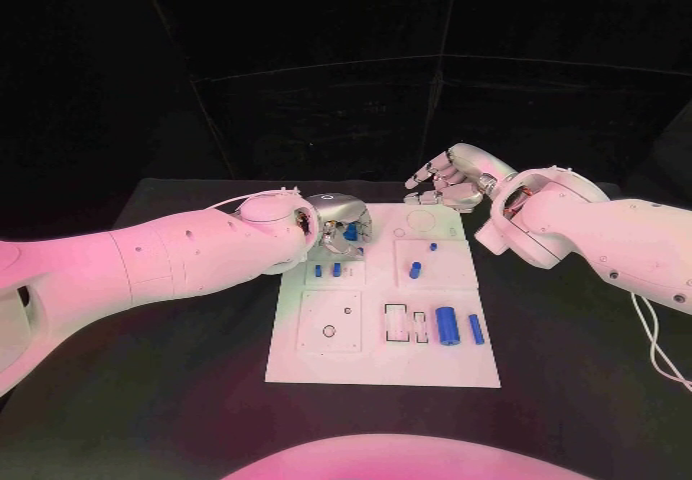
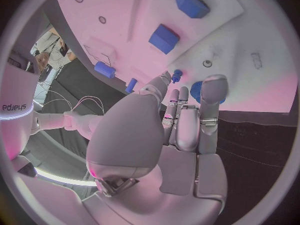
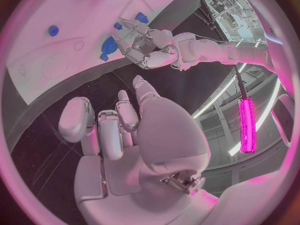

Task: Assemble the parts on the task board

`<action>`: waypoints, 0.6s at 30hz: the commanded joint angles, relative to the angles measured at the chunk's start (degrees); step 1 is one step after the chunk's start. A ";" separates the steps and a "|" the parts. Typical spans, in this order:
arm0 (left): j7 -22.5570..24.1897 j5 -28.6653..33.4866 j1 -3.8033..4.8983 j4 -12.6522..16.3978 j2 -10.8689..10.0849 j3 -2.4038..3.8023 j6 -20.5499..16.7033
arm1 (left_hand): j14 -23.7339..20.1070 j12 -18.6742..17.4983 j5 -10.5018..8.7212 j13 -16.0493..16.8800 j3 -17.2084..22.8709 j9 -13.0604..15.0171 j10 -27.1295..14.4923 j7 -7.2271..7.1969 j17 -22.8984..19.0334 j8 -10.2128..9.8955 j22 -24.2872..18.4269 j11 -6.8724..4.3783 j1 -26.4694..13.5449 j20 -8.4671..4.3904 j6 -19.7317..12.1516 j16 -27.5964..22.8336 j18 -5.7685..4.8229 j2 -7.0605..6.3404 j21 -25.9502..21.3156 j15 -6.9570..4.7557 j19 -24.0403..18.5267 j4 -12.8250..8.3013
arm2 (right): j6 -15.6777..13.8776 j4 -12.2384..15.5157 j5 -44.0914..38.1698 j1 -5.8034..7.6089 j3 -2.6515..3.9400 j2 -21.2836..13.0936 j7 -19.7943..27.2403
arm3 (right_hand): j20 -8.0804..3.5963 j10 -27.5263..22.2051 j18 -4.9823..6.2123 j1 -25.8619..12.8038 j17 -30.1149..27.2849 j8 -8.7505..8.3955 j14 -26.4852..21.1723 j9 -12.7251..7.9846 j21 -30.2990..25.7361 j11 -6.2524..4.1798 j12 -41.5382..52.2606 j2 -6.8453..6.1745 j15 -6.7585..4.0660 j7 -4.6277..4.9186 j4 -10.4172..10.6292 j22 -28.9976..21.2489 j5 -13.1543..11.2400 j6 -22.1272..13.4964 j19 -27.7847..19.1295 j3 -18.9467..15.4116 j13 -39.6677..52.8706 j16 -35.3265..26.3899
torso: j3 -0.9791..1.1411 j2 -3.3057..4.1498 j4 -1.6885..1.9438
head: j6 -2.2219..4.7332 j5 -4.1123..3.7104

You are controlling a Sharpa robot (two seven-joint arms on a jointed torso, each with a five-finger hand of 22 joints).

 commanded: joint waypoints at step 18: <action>-1.58 -2.75 0.02 -1.35 1.59 0.07 4.41 | 0.93 -1.79 -0.25 -2.39 1.75 -0.63 5.43 -0.69 -0.60 -1.06 4.07 -0.53 0.39 -0.20 4.34 0.70 -1.14 1.46 4.82 -0.14 1.49 -0.30 | 0.12 -0.13 -0.09 0.09 0.03 0.42 0.58 | -0.02 -0.20 0.58 -0.24 5.89 0.26 3.95 -0.06 -0.16 -0.15 0.21 0.20 -0.26 -0.11 0.27 -0.02 0.41 -0.18 -0.31 0.03 0.06 -0.15 | 0.02 -0.05 0.08 | -0.58 0.08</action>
